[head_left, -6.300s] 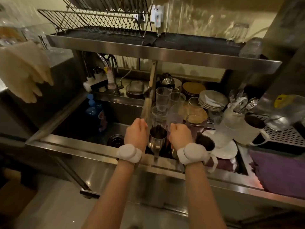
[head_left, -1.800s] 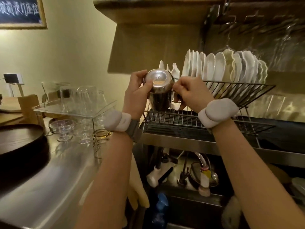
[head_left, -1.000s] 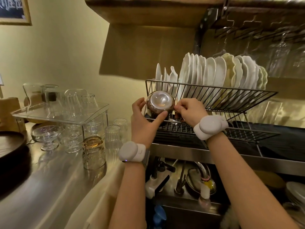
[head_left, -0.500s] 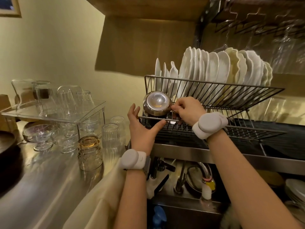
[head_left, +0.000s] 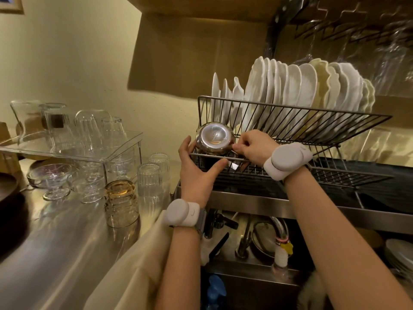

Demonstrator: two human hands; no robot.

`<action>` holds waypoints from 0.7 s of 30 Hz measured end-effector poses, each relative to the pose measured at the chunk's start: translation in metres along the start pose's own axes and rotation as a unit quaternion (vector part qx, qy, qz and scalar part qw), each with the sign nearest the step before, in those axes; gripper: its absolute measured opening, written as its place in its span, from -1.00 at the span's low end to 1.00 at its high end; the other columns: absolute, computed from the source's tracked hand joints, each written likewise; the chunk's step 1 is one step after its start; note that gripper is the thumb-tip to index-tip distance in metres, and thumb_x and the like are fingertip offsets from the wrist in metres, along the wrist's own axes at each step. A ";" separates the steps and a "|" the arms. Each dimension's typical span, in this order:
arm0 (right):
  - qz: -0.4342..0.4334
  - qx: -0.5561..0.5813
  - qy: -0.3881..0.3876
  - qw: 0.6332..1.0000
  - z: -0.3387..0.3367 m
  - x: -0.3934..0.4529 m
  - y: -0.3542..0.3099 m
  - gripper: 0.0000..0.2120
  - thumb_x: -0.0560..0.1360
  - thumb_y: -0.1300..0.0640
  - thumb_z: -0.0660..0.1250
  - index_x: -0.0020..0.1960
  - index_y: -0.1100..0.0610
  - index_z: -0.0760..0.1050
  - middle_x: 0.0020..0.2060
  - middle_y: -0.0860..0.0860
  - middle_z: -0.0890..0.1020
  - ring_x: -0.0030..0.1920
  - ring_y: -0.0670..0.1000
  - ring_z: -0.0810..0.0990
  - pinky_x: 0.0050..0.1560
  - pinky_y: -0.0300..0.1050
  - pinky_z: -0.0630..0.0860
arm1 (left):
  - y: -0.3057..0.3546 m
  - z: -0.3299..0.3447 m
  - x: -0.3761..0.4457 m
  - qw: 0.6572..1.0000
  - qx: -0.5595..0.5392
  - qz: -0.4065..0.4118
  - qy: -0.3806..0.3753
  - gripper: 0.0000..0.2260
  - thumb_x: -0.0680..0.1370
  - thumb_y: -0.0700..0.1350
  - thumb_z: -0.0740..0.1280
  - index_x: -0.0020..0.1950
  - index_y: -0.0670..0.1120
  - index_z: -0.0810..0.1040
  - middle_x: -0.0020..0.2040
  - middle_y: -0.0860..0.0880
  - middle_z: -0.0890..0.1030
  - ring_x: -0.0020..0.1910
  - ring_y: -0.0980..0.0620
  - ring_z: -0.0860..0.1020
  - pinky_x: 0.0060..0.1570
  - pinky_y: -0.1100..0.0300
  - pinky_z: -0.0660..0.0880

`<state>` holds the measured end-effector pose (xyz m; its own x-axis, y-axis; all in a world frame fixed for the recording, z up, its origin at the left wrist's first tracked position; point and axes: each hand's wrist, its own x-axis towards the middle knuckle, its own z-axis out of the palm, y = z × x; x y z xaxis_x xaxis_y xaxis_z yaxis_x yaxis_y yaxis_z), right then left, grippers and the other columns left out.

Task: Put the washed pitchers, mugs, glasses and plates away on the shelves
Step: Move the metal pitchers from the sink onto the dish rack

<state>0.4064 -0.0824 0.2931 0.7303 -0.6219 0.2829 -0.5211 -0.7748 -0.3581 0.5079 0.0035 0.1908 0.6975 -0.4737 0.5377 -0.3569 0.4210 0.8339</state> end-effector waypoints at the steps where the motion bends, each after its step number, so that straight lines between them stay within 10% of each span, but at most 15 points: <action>1: 0.000 0.003 -0.007 1.000 -0.001 0.000 0.000 -0.80 0.56 0.09 0.23 -0.17 0.18 0.44 -0.40 -0.04 0.42 -0.39 -0.15 0.37 -0.40 -0.29 0.24 | 0.000 0.000 0.000 1.000 -0.002 0.001 -0.002 -0.22 0.35 -0.12 0.50 0.44 0.07 0.12 0.16 0.25 0.36 0.03 0.45 0.37 -0.15 0.74 0.26; 21: 0.023 0.041 -0.001 0.999 -0.007 -0.002 0.000 -0.77 0.54 0.15 0.26 -0.06 0.28 0.61 -0.30 0.05 0.53 -0.20 -0.02 0.47 -0.26 -0.22 0.35 | 0.001 -0.003 -0.001 1.000 0.004 0.001 -0.010 -0.21 0.36 -0.09 0.50 0.44 0.07 0.10 0.23 0.22 0.37 0.19 0.26 0.35 -0.11 0.70 0.30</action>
<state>0.4020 -0.0815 0.2986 0.7079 -0.6556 0.2628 -0.5158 -0.7340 -0.4417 0.5090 0.0066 0.1911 0.6838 -0.4886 0.5420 -0.3631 0.4165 0.8335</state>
